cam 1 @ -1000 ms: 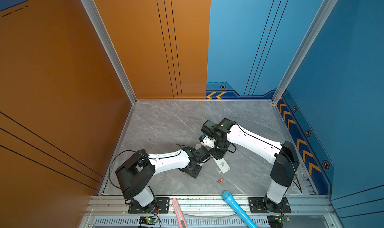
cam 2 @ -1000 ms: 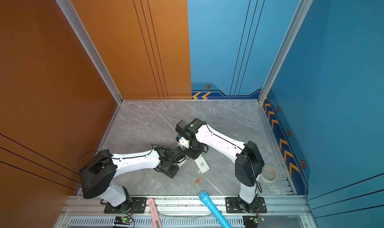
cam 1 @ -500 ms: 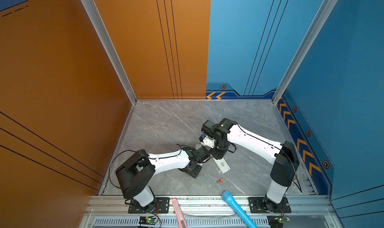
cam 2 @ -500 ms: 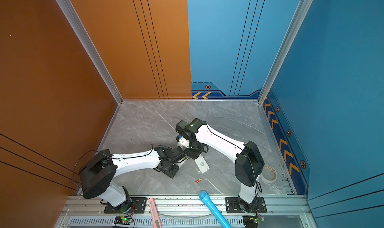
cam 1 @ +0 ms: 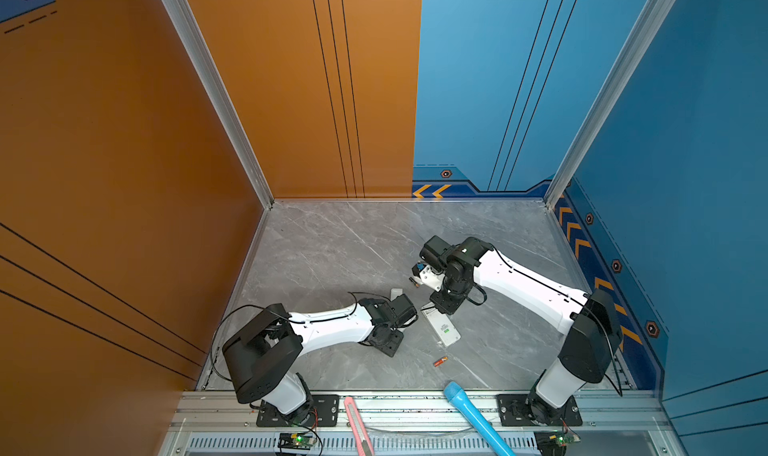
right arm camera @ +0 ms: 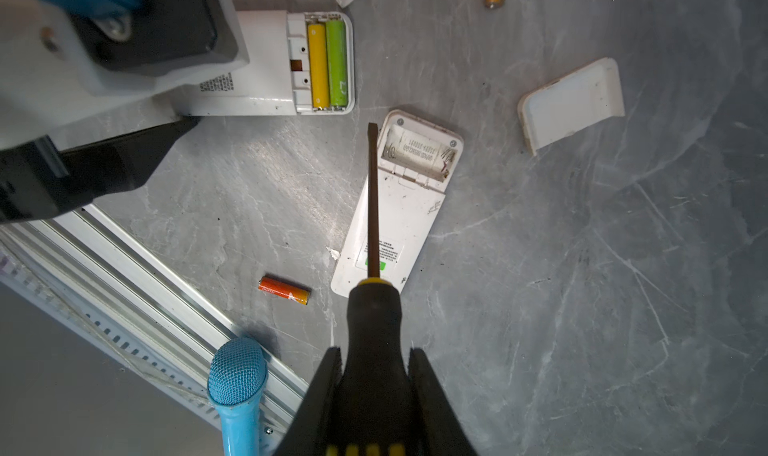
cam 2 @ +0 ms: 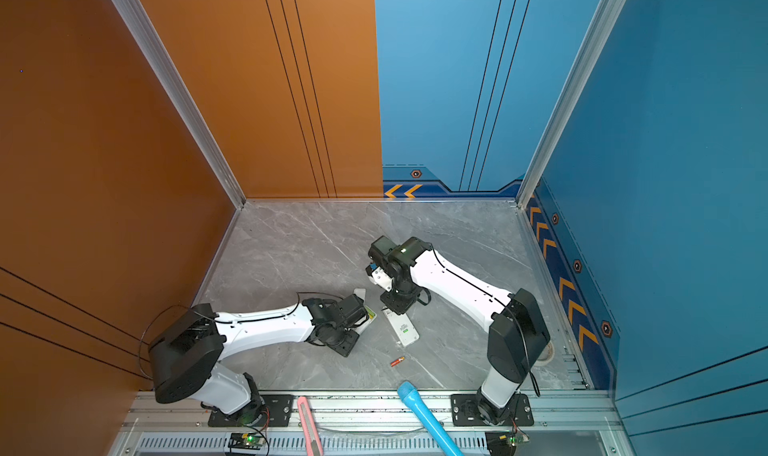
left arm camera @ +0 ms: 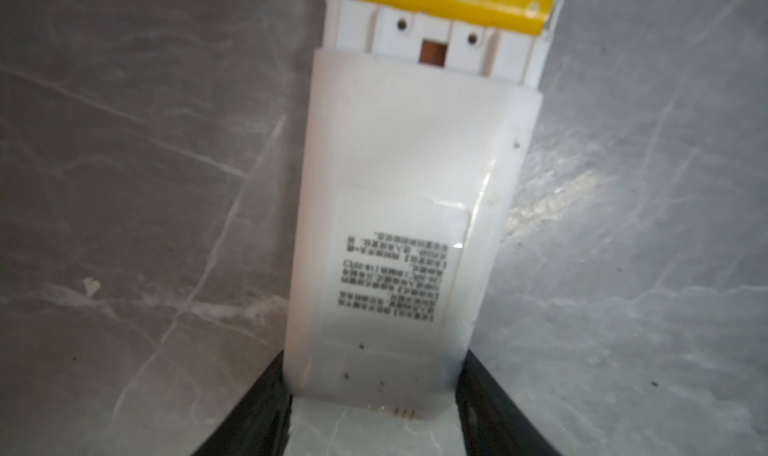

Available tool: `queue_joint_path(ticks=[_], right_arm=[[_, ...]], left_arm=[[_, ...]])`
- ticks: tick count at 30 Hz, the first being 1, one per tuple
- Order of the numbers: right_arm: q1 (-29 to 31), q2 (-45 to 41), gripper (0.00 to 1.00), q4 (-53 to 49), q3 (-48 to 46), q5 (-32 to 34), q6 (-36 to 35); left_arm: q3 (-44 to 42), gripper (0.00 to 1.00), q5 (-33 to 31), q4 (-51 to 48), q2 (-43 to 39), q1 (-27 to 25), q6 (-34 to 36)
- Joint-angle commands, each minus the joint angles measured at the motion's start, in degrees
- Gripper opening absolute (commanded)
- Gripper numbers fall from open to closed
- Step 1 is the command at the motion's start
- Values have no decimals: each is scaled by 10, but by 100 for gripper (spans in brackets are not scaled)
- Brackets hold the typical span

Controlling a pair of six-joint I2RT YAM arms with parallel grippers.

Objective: Unload the batteries from the remote control
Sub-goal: 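Bring the screwdriver tip to the battery compartment with the right gripper, then insert the screwdriver tip beside the green battery with the right gripper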

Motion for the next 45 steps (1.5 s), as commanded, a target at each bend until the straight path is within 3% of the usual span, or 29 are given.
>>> queue_joint_path(ticks=[1, 8, 20, 29, 45], right_arm=[[-1, -12, 0, 10, -11, -12, -12], [4, 3, 0, 13, -4, -34, -31], [16, 24, 0, 9, 1, -22, -33], [16, 40, 0, 9, 24, -8, -32], [13, 31, 0, -3, 28, -7, -38]], left_arm=[[-26, 69, -13, 21, -6, 0, -6], [-70, 69, -4, 66, -44, 10, -19], [-108, 52, 10, 103, -75, 15, -9], [-111, 45, 8, 106, -86, 12, 12], [-114, 42, -12, 108, -88, -2, 19]])
